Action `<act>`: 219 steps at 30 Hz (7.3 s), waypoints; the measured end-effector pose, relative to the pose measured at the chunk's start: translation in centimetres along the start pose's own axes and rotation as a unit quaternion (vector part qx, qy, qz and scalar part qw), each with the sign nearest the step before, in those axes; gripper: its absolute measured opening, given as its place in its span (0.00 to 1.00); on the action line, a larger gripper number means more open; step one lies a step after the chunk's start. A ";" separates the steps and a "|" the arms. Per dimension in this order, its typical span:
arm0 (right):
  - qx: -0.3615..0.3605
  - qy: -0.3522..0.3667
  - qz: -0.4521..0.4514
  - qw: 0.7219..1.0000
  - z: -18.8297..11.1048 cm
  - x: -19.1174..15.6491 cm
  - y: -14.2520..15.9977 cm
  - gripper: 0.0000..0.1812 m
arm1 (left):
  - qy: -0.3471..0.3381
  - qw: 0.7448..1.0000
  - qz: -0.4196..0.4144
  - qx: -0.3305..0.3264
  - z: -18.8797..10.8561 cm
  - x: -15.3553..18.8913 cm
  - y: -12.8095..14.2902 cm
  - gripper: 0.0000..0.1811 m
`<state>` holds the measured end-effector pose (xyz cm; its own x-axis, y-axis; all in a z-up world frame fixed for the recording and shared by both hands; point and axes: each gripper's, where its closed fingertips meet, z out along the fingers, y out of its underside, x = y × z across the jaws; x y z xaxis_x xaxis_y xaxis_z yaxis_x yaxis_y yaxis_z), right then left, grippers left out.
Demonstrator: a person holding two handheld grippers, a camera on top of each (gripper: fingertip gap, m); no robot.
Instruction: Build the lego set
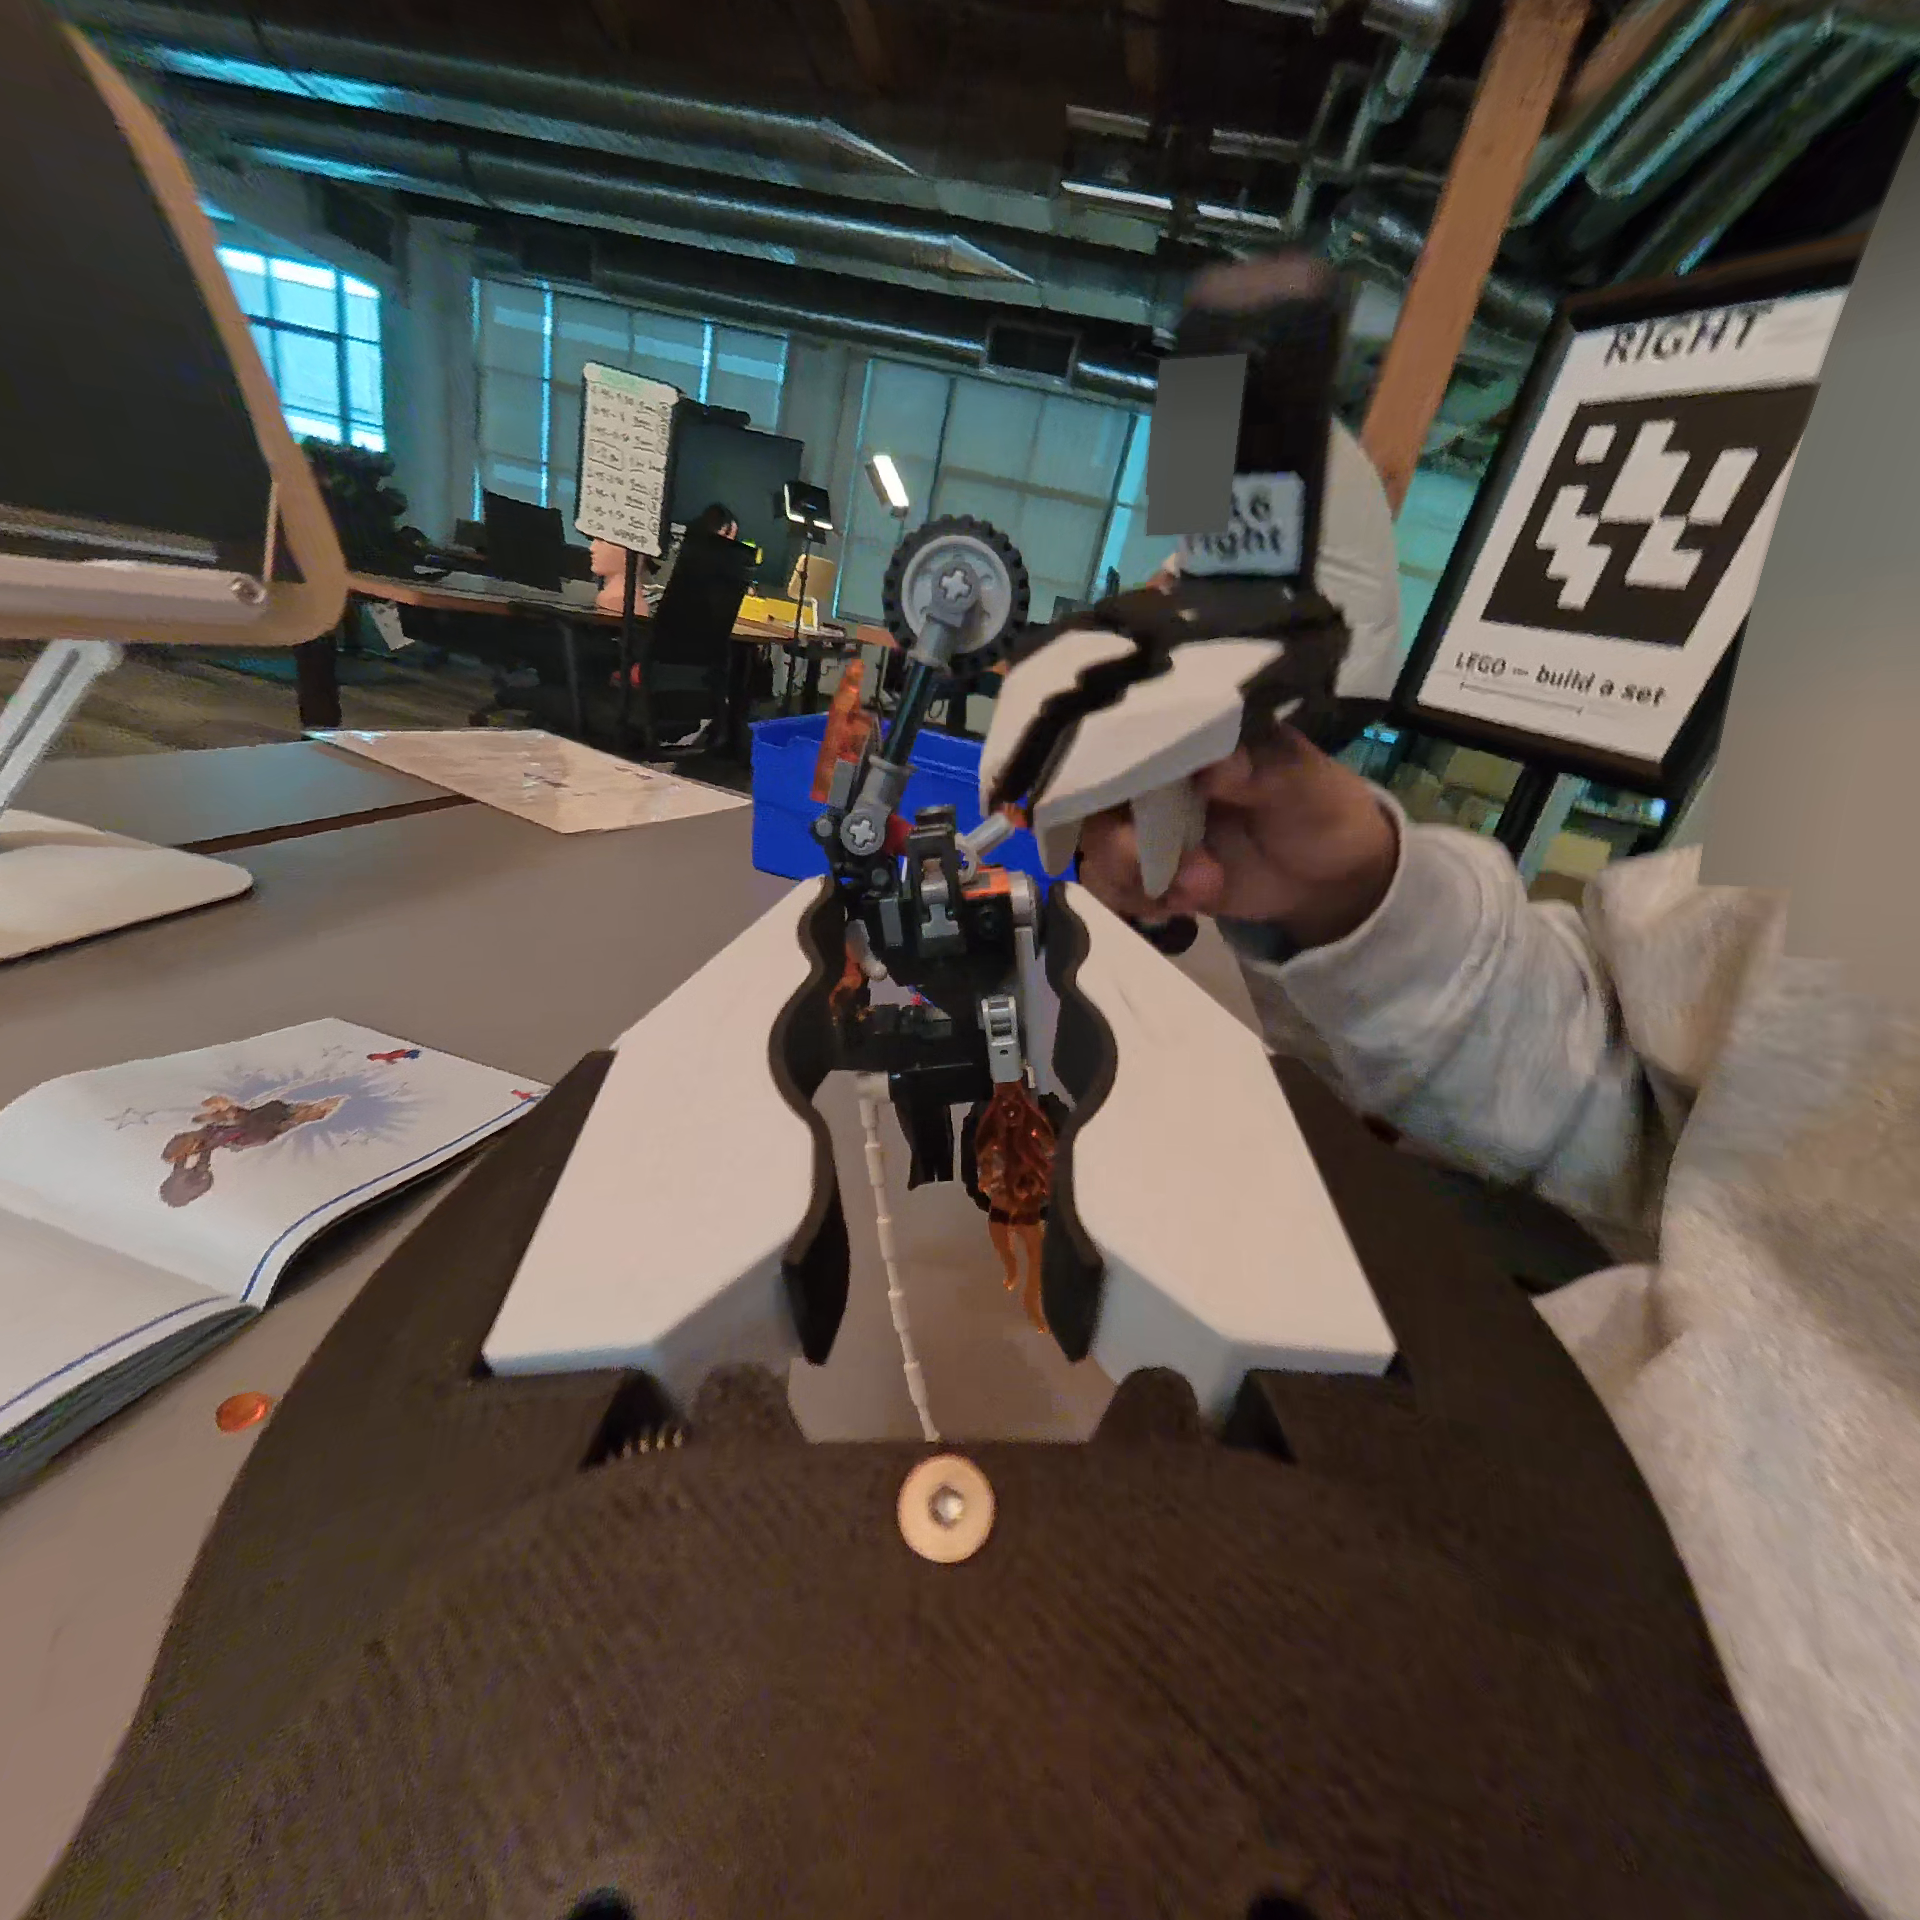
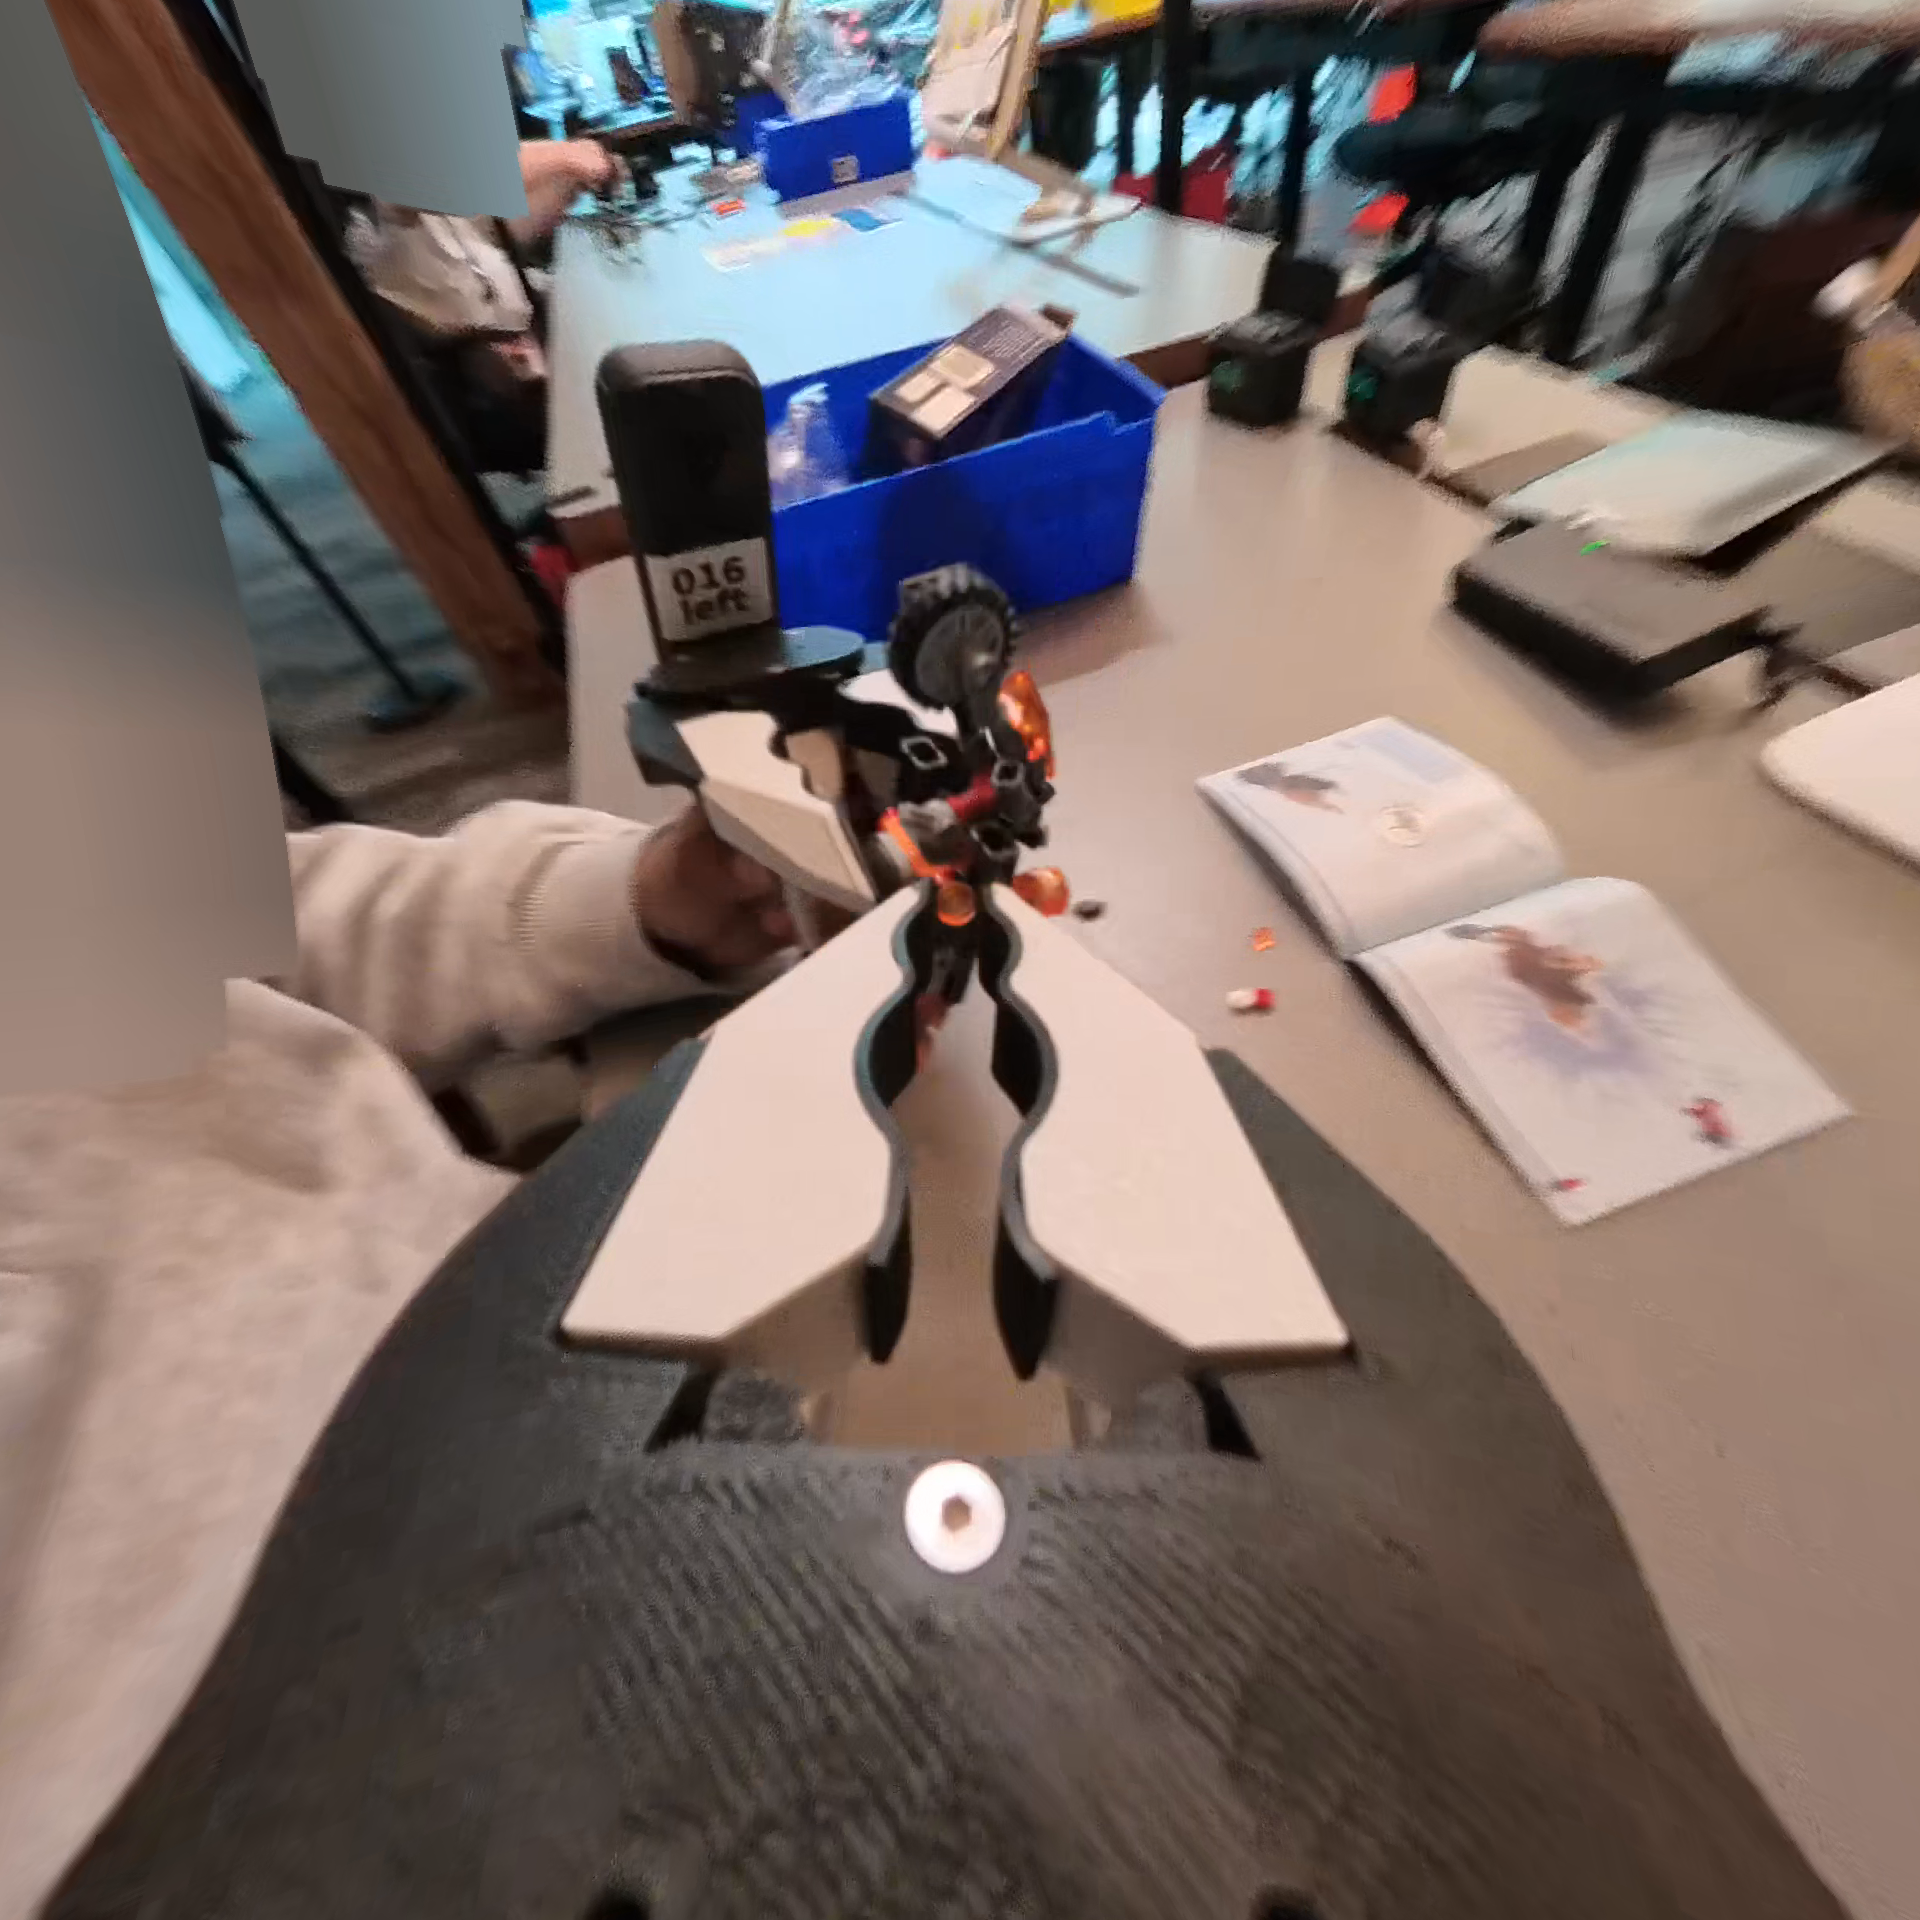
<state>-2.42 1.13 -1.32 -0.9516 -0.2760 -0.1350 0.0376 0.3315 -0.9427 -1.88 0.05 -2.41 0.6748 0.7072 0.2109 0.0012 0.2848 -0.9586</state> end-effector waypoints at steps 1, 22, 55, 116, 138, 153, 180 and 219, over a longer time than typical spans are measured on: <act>-0.011 -0.025 0.030 0.999 -0.1 -0.4 -0.1 0.03 | 0.003 1.000 0.017 -0.009 0.2 0.4 0.2 0.20; -0.151 -0.149 0.286 0.934 -3.1 -1.4 3.6 0.03 | -0.007 0.975 0.186 -0.123 2.2 2.7 4.1 0.19; -0.170 -0.080 0.249 0.950 -2.0 -0.1 4.5 0.03 | -0.003 0.977 0.172 -0.127 2.5 2.8 4.5 0.19; -0.227 0.021 -0.164 0.960 -2.6 -10.7 19.3 0.15 | -0.028 0.990 0.101 -0.096 1.7 0.9 3.2 0.20; -0.243 0.028 -0.234 0.941 -2.9 -11.4 19.1 0.06 | -0.029 0.990 0.102 -0.097 1.7 0.8 3.3 0.20; -0.264 0.058 -0.308 0.912 -3.0 -11.0 19.3 0.04 | -0.029 0.989 0.103 -0.099 1.8 0.9 3.4 0.20; -0.251 0.080 -0.304 0.915 -3.2 -10.7 18.5 0.00 | -0.026 0.992 0.090 -0.087 1.6 0.8 2.9 0.20; -0.204 -0.039 -0.095 0.973 12.1 -14.1 14.7 0.03 | -0.076 0.996 0.000 0.042 -4.6 -4.2 -2.9 0.20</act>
<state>15.23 -1.02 -16.93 -0.9032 -0.4292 -0.0069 -0.2769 0.5948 -0.7547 -1.37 -6.73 -1.42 0.5549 0.7956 0.2430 -0.0662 0.3334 -0.9405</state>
